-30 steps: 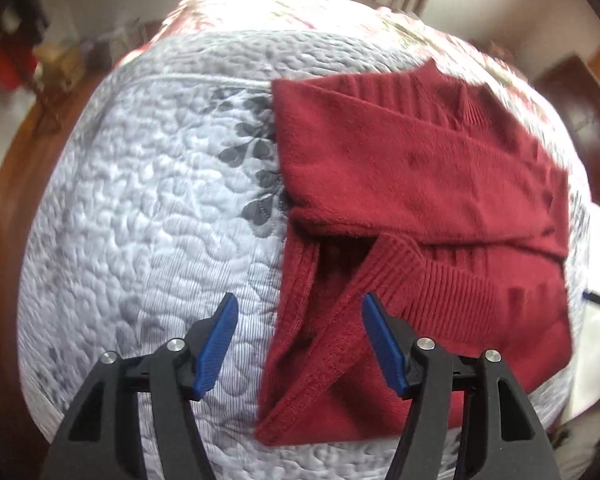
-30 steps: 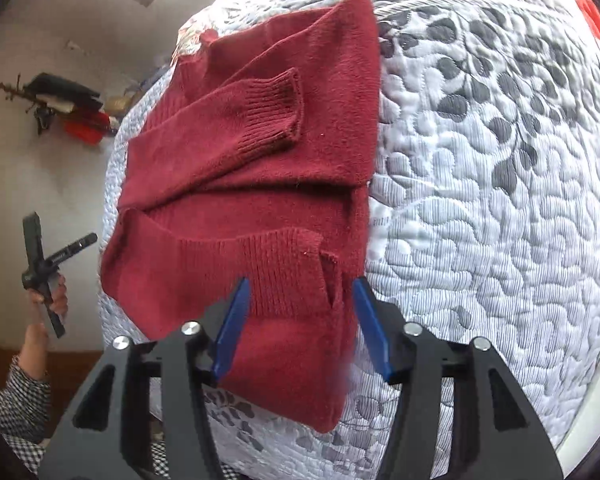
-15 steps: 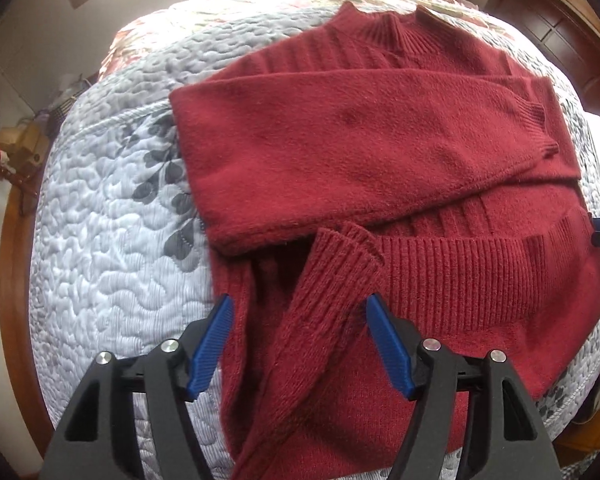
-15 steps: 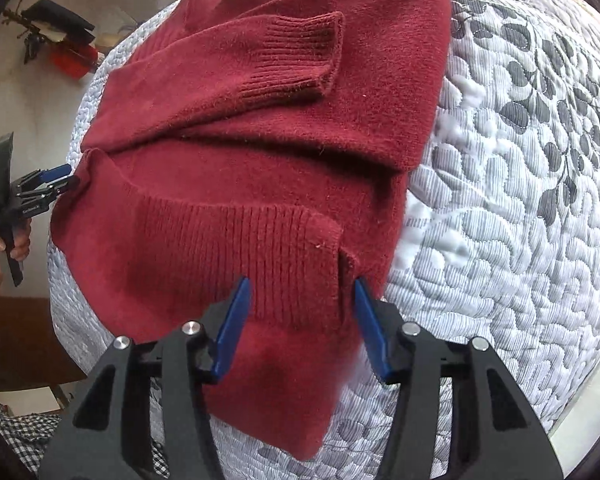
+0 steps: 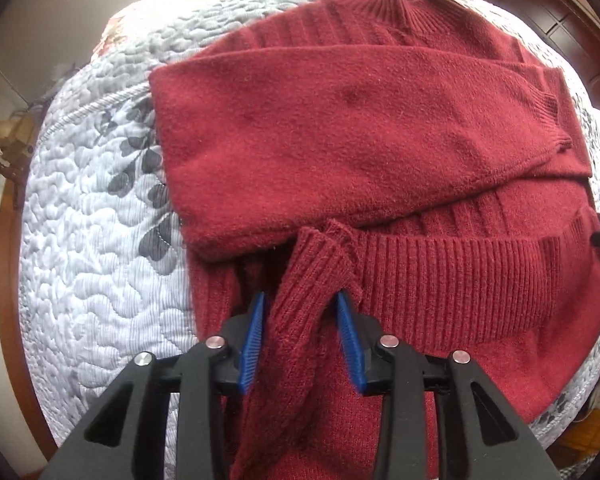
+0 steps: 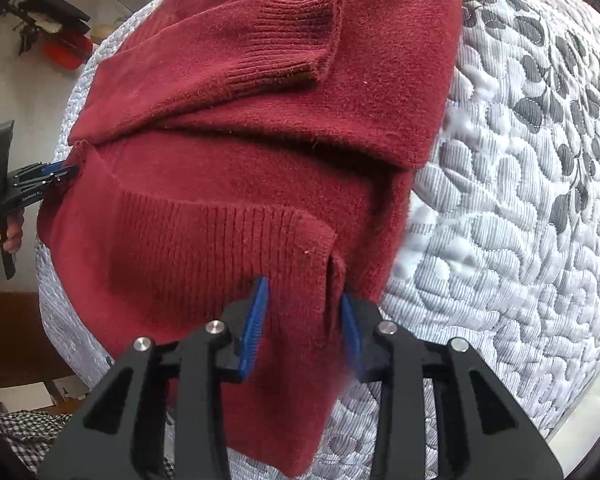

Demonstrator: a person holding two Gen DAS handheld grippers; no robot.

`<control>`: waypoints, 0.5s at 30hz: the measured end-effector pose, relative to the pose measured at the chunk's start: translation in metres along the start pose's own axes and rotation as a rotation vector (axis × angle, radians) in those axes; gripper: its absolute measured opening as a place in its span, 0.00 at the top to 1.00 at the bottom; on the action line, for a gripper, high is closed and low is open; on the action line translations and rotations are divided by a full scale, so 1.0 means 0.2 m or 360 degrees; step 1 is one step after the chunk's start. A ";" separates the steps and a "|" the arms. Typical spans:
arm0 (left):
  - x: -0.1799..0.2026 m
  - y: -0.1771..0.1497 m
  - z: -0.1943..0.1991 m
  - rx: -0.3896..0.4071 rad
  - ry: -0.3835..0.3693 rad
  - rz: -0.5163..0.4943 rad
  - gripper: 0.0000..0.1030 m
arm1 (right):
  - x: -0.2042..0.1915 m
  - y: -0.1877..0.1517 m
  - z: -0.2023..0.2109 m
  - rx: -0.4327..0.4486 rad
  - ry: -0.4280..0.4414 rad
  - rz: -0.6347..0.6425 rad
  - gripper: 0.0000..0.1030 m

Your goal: Fold small clothes

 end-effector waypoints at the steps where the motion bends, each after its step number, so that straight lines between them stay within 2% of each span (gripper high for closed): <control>1: 0.00 0.00 0.00 -0.0004 -0.0011 0.0006 0.75 | -0.01 0.00 0.00 0.0000 -0.0002 0.0020 0.87; 2: 0.00 0.00 0.00 -0.0002 -0.0024 0.0016 0.86 | -0.03 0.01 0.01 0.0008 -0.0005 0.0034 0.94; 3: 0.00 0.00 0.01 0.0007 -0.0019 0.0022 0.88 | -0.04 0.01 0.03 0.0024 0.0002 0.0039 0.94; 6: 0.01 0.02 0.07 0.0075 -0.0028 0.0014 0.89 | -0.05 0.03 0.11 0.0082 0.0059 0.0010 0.94; 11: -0.03 0.05 0.26 0.0246 -0.0119 0.0160 0.89 | -0.05 0.06 0.28 0.0207 0.0155 -0.0066 0.95; 15: -0.06 0.15 0.38 0.0362 -0.0123 0.0222 0.89 | -0.04 0.13 0.42 0.0315 0.0185 -0.0105 0.95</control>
Point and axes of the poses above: each gripper's, at about its wrist camera, not at the fingertips, and z roughly against the way its jaws point, x to its right, y to its top, the point moved 10 cm from there along -z, roughly the way its jaws point, and after that the axes turned 11 degrees about x, right-handed, at the moved point
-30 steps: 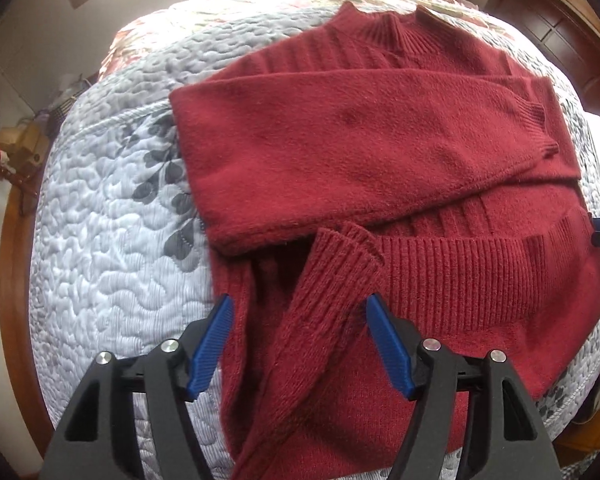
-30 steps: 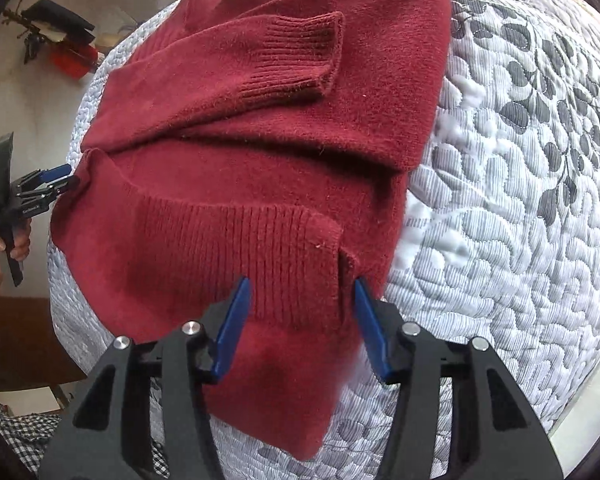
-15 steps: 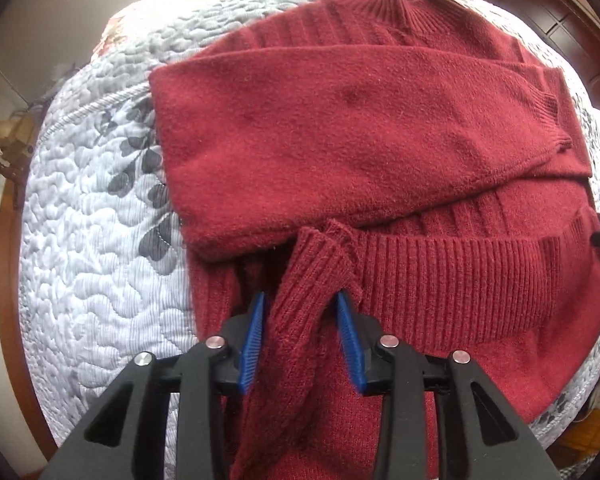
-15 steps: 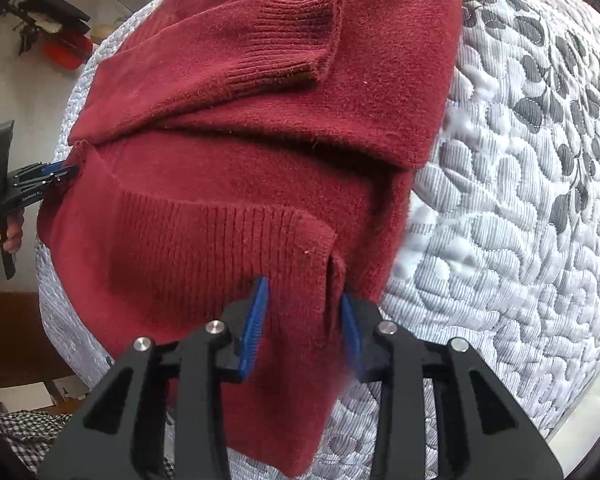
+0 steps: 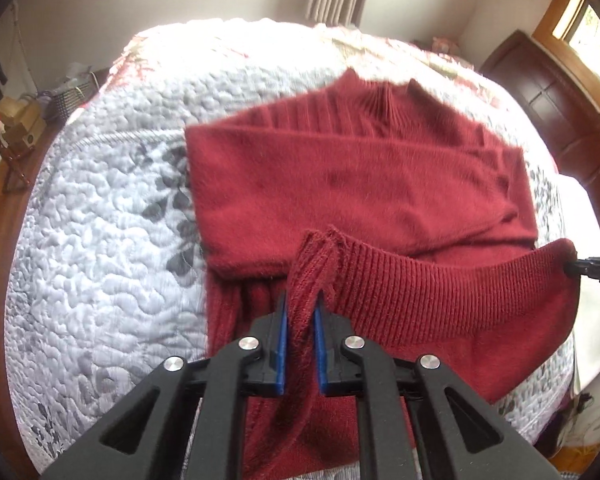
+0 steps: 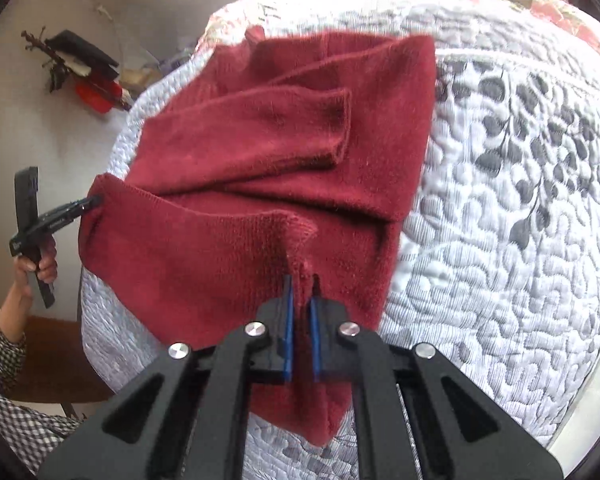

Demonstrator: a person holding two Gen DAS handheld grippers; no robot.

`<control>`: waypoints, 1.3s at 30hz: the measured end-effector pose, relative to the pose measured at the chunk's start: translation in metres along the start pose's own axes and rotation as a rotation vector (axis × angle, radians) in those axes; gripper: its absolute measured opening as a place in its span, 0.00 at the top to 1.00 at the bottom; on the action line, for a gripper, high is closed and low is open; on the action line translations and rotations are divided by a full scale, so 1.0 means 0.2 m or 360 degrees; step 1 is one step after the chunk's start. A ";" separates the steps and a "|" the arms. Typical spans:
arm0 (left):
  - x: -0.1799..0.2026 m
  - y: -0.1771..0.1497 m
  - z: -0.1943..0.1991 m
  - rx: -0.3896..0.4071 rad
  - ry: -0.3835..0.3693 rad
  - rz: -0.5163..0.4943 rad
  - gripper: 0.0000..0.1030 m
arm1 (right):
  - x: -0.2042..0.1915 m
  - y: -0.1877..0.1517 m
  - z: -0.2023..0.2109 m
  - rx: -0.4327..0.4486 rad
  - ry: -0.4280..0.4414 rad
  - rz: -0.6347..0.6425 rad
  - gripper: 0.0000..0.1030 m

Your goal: Fold small clothes

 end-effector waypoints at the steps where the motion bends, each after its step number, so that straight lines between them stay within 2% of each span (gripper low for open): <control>1: 0.00 0.05 0.02 0.0031 0.0005 0.0005 0.89 | 0.00 0.04 0.02 0.0024 0.0008 -0.0006 0.95; 6: 0.01 0.31 0.03 0.0175 0.0002 0.0055 0.90 | -0.01 0.33 0.08 0.0150 -0.0002 0.0027 0.95; 10: -0.03 0.51 -0.06 0.0231 0.0023 0.0085 0.89 | 0.02 0.56 0.04 0.0204 -0.0040 0.0058 0.95; 15: -0.11 0.70 -0.25 0.0243 0.0040 0.0213 0.89 | 0.08 0.84 -0.12 0.0238 -0.0090 0.0019 0.95; 19: -0.18 0.80 -0.42 0.0246 0.0098 0.0267 0.89 | 0.19 0.99 -0.30 0.0213 -0.0115 -0.0101 0.95; 24: -0.24 0.66 -0.73 0.0039 0.0221 0.0258 0.89 | 0.35 0.93 -0.55 0.0067 -0.0233 -0.0194 0.95; 27: -0.24 0.61 -0.79 -0.0009 0.0239 0.0259 0.86 | 0.38 0.89 -0.60 0.0056 -0.0237 -0.0245 0.93; 28: -0.24 0.61 -0.80 -0.0014 0.0239 0.0266 0.85 | 0.39 0.89 -0.59 0.0059 -0.0237 -0.0255 0.91; 29: -0.24 0.61 -0.79 -0.0028 0.0232 0.0283 0.80 | 0.39 0.90 -0.58 0.0061 -0.0245 -0.0257 0.85; 32: -0.23 0.63 -0.72 -0.0014 0.0182 0.0319 0.65 | 0.36 0.90 -0.51 0.0079 -0.0242 -0.0232 0.76; 33: -0.22 0.65 -0.66 0.0003 0.0178 0.0314 0.56 | 0.35 0.89 -0.47 0.0083 -0.0253 -0.0210 0.75; 35: -0.25 0.65 -0.54 0.0029 0.0173 0.0314 0.43 | 0.32 0.85 -0.39 0.0098 -0.0248 -0.0168 0.58; 39: -0.31 0.49 -0.35 0.0012 0.0126 0.0304 0.40 | 0.24 0.66 -0.24 0.0087 -0.0202 -0.0065 0.57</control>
Point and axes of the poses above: each gripper's, at about its wrist camera, not at the fingertips, and z roughly against the way its jaws point, x to its right, y to its top, the point moved 10 cm from there along -z, roughly the way its jaws point, and after that the axes turned 11 degrees about x, right-handed, at the moved point
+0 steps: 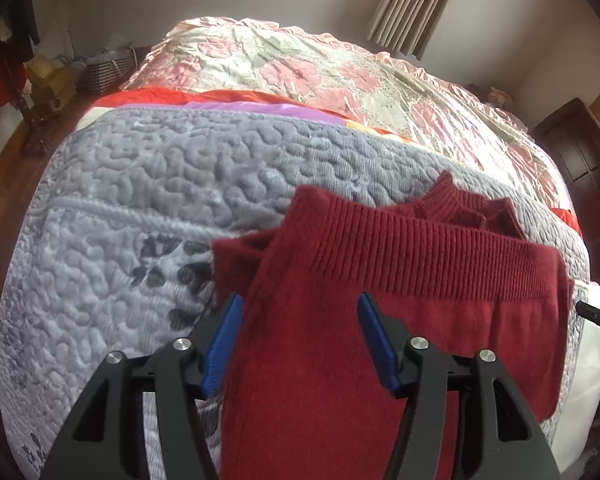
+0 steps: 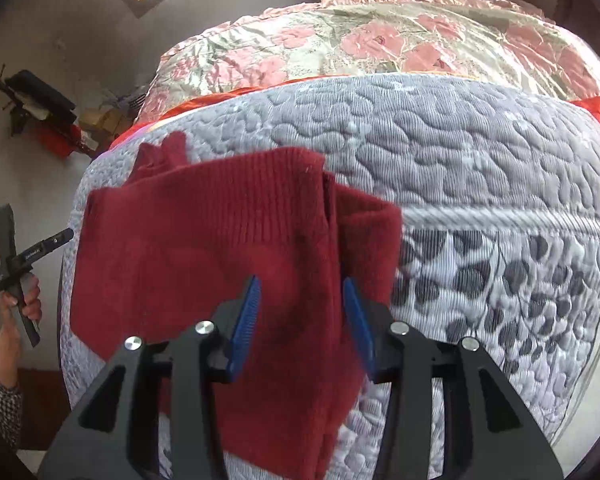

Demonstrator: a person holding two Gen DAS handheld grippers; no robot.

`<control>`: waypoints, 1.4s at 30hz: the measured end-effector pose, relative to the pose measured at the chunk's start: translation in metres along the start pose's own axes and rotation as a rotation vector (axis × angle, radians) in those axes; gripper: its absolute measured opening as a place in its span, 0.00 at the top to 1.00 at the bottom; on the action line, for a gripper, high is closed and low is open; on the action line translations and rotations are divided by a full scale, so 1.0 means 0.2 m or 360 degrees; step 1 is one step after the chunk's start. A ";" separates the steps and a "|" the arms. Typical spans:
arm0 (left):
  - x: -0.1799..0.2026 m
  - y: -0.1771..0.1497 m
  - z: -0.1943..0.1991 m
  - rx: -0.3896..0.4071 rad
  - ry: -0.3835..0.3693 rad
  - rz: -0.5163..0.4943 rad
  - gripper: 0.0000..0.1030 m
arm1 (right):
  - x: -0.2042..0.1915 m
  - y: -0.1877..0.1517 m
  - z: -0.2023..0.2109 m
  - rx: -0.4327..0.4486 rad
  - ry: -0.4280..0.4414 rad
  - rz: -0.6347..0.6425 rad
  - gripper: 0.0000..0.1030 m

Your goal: Fold small clothes

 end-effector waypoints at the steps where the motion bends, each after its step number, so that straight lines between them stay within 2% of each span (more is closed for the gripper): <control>1: -0.03 -0.05 0.03 -0.0015 -0.0009 0.0000 0.39 | -0.01 -0.06 0.03 -0.0014 0.0021 0.0004 0.57; 4: -0.11 -0.26 0.12 -0.0084 -0.0024 0.0018 0.39 | -0.01 -0.26 0.11 -0.0069 0.0057 -0.0023 0.52; 8: -0.18 -0.50 0.16 -0.0175 -0.0042 0.0094 0.39 | -0.01 -0.53 0.16 -0.0166 0.0090 -0.0073 0.52; 11: -0.17 -0.62 0.17 -0.0213 -0.0051 0.0120 0.39 | -0.02 -0.66 0.15 -0.0217 0.0097 -0.0080 0.52; 14: -0.14 -0.67 0.15 -0.0237 -0.0056 0.0139 0.46 | -0.03 -0.73 0.10 -0.0248 0.0115 -0.0119 0.53; 15: -0.14 -0.68 0.14 -0.0241 -0.0045 0.0140 0.54 | -0.04 -0.75 0.08 -0.0271 0.0127 -0.0135 0.56; 17: -0.13 -0.70 0.12 -0.0263 -0.0019 0.0150 0.67 | -0.06 -0.78 0.05 -0.0314 0.0139 -0.0133 0.86; 18: -0.13 -0.70 0.12 -0.0263 -0.0012 0.0153 0.77 | -0.06 -0.80 0.04 -0.0330 0.0117 -0.0120 0.92; 21: -0.11 -0.68 0.15 -0.0267 -0.0050 0.0176 0.85 | -0.07 -0.76 0.11 -0.0293 0.0209 -0.0195 0.95; 23: -0.09 -0.65 0.20 -0.0233 -0.0087 0.0144 0.86 | -0.08 -0.73 0.19 -0.0249 0.0262 -0.0203 0.95; 26: -0.11 -0.64 0.22 -0.0217 -0.0088 0.0094 0.86 | -0.05 -0.75 0.22 -0.0263 0.0223 -0.0173 0.95; 30: -0.16 -0.71 0.13 -0.0288 -0.0006 0.0036 0.85 | 0.05 -0.87 0.06 -0.0388 0.0145 -0.0188 0.95; 34: -0.14 -0.75 0.07 -0.0301 0.0047 -0.0054 0.83 | 0.06 -0.89 -0.03 -0.0422 0.0139 -0.0224 0.95; 36: -0.12 -0.73 0.10 -0.0295 0.0097 -0.0094 0.68 | 0.04 -0.86 0.00 -0.0407 0.0128 -0.0180 0.92; 38: -0.10 -0.67 0.15 -0.0243 0.0154 -0.0139 0.66 | 0.02 -0.80 0.05 -0.0363 0.0100 -0.0123 0.74; 39: -0.09 -0.63 0.19 -0.0194 0.0175 -0.0147 0.61 | 0.03 -0.76 0.09 -0.0325 0.0070 -0.0084 0.70; 42: -0.01 -0.47 0.29 -0.0022 0.0196 -0.0150 0.54 | 0.02 -0.58 0.17 -0.0185 0.0069 -0.0050 0.67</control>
Point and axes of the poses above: each gripper's, at about its wrist camera, not at the fingertips, and z roughly against the way its jaws point, x to its right, y to its top, the point moved 10 cm from there along -z, roughly the way its jaws point, and after that the axes turned 11 degrees about x, right-handed, at the moved point
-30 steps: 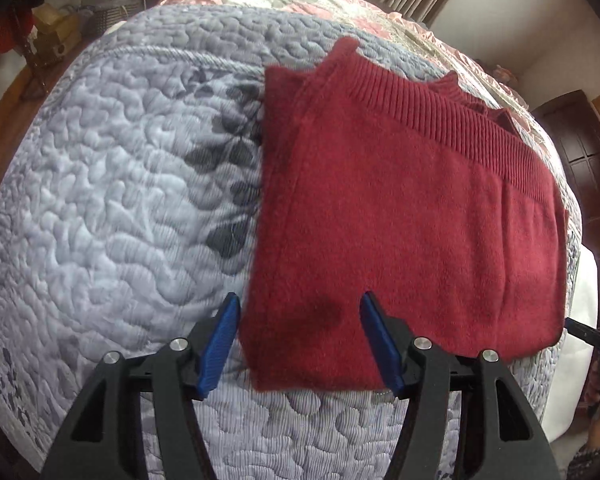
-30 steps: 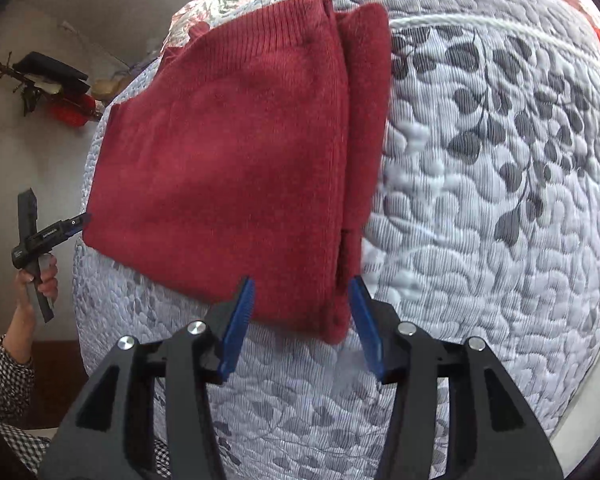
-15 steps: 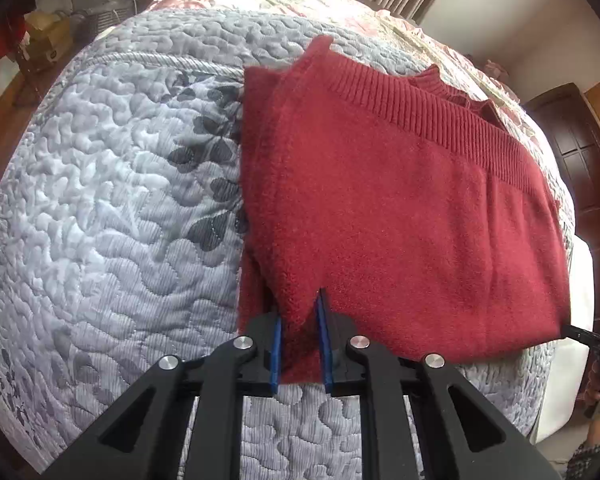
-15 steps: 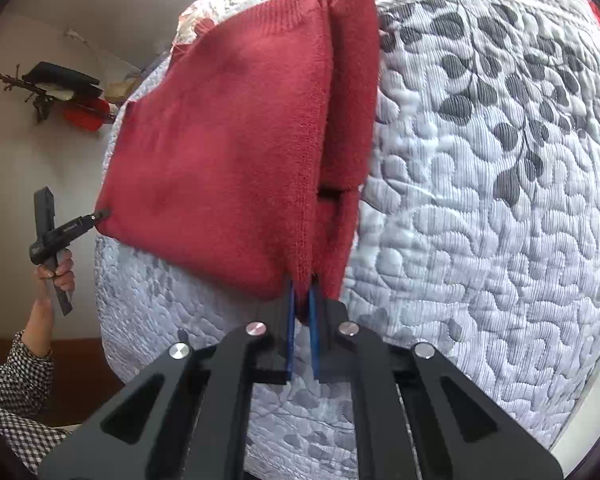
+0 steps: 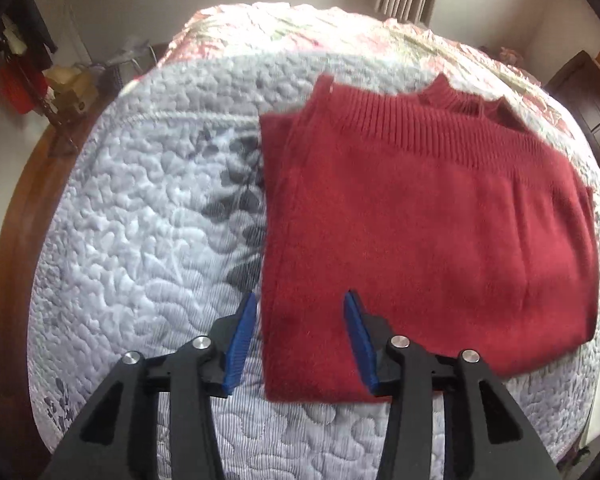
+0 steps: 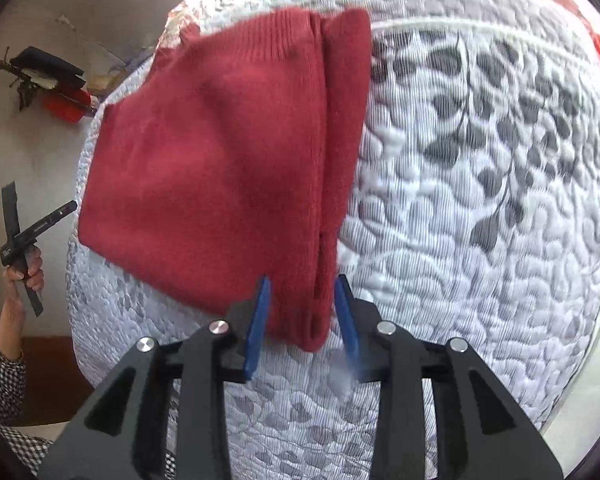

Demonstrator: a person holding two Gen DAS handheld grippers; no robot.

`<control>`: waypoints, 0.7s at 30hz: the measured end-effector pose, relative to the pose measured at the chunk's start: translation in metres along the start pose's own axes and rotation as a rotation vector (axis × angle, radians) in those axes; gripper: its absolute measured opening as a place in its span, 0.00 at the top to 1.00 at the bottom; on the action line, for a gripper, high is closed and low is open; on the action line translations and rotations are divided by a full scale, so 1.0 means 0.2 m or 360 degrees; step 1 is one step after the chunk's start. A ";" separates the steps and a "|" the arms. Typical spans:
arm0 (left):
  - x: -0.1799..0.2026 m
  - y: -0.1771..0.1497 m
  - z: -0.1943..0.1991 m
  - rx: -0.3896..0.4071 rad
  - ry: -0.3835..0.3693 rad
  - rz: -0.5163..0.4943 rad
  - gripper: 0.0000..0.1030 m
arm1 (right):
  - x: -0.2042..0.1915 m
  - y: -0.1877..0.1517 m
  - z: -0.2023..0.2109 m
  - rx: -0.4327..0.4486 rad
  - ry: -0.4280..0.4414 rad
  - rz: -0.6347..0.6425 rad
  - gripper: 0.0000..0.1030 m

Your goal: Fold small clothes

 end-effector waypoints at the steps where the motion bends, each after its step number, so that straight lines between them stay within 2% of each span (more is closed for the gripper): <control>1: 0.04 0.04 0.01 0.0028 -0.0015 -0.0003 0.54 | -0.01 0.06 0.01 0.0038 0.0006 0.0003 0.67; 4: 0.22 0.18 -0.01 0.0083 -0.0100 -0.0038 0.53 | -0.02 0.26 -0.01 0.0113 -0.0028 0.0034 0.67; 7: 0.37 0.25 -0.10 0.0078 -0.0148 -0.0055 0.53 | -0.02 0.40 -0.11 0.0112 -0.0032 0.0031 0.67; 9: 0.44 0.28 -0.17 0.0064 -0.0170 -0.0047 0.53 | 0.03 0.47 -0.19 0.0093 -0.0085 0.0040 0.66; 11: 0.51 0.27 -0.23 0.0033 -0.0188 -0.0037 0.53 | 0.06 0.50 -0.28 0.0065 -0.0120 0.0021 0.60; 13: 0.57 0.25 -0.30 -0.0002 -0.0192 -0.0031 0.53 | 0.09 0.51 -0.34 0.0025 -0.0092 -0.0034 0.61; 15: 0.57 0.23 -0.38 -0.0043 -0.0172 -0.0031 0.53 | 0.09 0.51 -0.38 0.0005 -0.0034 -0.0071 0.75; 16: 0.57 0.22 -0.40 -0.0066 -0.0161 -0.0035 0.53 | 0.08 0.51 -0.38 -0.0004 -0.0007 -0.0083 0.91; 21: 0.54 0.18 -0.49 -0.0139 -0.0144 -0.0025 0.51 | 0.11 0.54 -0.30 0.0073 -0.0029 -0.0101 0.94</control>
Point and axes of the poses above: each gripper's, at about its wrist camera, not at the fingertips, and z roughly against the way its jaws point, x to its right, y to its top, the point moved 10 cm from there along -z, roughly the way its jaws point, and after that the axes turned 11 degrees about x, right-handed, at the moved point
